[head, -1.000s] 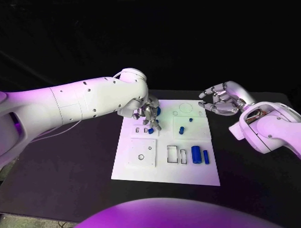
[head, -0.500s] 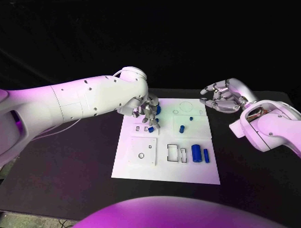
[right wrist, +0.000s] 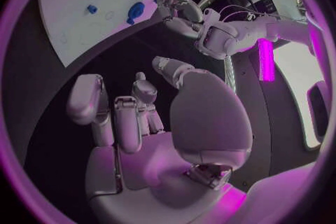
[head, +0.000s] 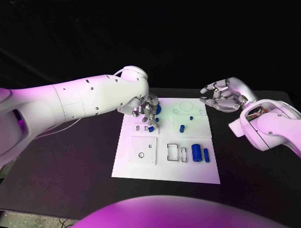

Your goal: Assemble the parts on the task board

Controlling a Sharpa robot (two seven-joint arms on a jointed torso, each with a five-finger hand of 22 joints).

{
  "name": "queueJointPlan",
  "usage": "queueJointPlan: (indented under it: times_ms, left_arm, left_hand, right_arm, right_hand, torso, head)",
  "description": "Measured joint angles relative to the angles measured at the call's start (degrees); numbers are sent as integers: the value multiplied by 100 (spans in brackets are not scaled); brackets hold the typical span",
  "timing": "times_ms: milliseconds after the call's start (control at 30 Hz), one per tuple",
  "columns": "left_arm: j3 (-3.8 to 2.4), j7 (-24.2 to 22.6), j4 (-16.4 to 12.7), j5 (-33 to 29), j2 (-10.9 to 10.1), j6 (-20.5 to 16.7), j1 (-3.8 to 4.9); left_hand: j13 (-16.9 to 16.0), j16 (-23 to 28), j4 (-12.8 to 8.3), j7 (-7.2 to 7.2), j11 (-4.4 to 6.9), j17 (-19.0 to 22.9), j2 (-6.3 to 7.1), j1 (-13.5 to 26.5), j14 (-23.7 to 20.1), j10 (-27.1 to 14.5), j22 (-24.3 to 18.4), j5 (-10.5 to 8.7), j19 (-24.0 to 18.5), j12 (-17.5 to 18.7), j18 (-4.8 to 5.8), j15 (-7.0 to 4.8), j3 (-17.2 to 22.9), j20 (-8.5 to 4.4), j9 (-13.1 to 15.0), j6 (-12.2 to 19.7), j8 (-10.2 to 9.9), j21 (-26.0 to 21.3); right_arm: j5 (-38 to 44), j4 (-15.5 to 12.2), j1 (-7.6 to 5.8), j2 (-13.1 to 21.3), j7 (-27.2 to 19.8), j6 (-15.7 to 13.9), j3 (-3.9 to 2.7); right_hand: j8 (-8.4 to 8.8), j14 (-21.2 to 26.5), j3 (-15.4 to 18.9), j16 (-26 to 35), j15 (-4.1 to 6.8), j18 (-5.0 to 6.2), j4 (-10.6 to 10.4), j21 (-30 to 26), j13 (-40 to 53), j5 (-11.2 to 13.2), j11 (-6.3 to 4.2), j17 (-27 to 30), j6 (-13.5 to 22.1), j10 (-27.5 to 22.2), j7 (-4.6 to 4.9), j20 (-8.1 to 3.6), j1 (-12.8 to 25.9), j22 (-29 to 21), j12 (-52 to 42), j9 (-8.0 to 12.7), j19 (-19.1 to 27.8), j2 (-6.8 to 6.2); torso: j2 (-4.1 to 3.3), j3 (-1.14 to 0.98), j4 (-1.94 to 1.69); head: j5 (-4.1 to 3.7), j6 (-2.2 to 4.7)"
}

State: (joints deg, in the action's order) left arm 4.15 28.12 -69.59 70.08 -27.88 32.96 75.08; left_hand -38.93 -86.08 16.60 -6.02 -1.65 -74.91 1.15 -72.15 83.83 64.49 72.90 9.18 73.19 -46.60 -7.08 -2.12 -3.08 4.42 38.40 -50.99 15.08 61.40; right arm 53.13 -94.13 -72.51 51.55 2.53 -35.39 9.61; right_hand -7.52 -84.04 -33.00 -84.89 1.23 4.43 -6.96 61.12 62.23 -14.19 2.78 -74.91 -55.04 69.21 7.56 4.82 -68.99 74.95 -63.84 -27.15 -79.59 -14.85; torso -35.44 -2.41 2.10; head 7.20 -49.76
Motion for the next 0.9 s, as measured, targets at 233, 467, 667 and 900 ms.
queueJointPlan:
  times_ms: [233, 467, 667, 900]
  left_arm:
    - [14, 0, 51, 18, 47, 60, 0]
    - [37, -9, 99, 26, 60, 122, -3]
    - [48, -31, 107, 30, 71, 186, -11]
    - [54, -57, 143, 31, 90, 251, -18]
  left_hand:
    - [-4, 0, 0, 0, 0, 0, -25, -70, 0, 0, 7, 0, 0, 0, 0, 0, 0, 0, 0, 0, -2, 0]
    - [-5, 0, 16, 0, 21, 0, -26, -117, 0, -20, 16, 0, 0, 0, 0, 0, -16, 0, 0, 0, -2, 0]
    - [-5, 0, 0, 0, 21, 0, -64, -205, 0, -20, 23, 0, 0, 0, 0, 0, -32, 0, 0, 0, -2, 0]
    - [-5, 0, 0, 21, 21, 0, -75, -261, 0, -20, 32, 0, 0, 0, 0, 0, -32, -1, 0, -21, -25, -23]
  right_arm:
    - [-8, 9, 1, -10, -1, -1, 0]
    - [-13, 16, 1, -19, -1, -1, 1]
    - [-15, 19, 1, -29, -1, 0, 1]
    - [-15, 21, 1, -36, -1, 0, 1]
  right_hand:
    - [0, 0, 0, 0, 0, 0, 0, -44, -23, 0, 0, 0, 0, 0, 0, 0, 23, 0, 0, 0, 0, -23]
    - [0, 0, 0, 0, 0, -1, 0, -44, -23, 0, 2, 0, 0, 2, 0, 0, 23, -1, 0, 1, 0, -23]
    - [0, 0, 1, 0, 0, -1, 1, -44, -23, 0, -13, 0, 0, -12, 0, 0, 23, -1, 0, 1, 0, -23]
    - [0, 0, 1, 0, 0, -1, 1, -44, -22, 0, -13, 0, 0, -12, 0, 0, 23, -2, 0, 1, 0, -23]
  torso:
    - [-5, -1, 2]
    - [-7, -4, 1]
    - [-7, -8, -1]
    - [-8, -10, -1]
  head:
    - [12, -5]
    - [13, -20]
    - [3, -24]
    - [5, -24]
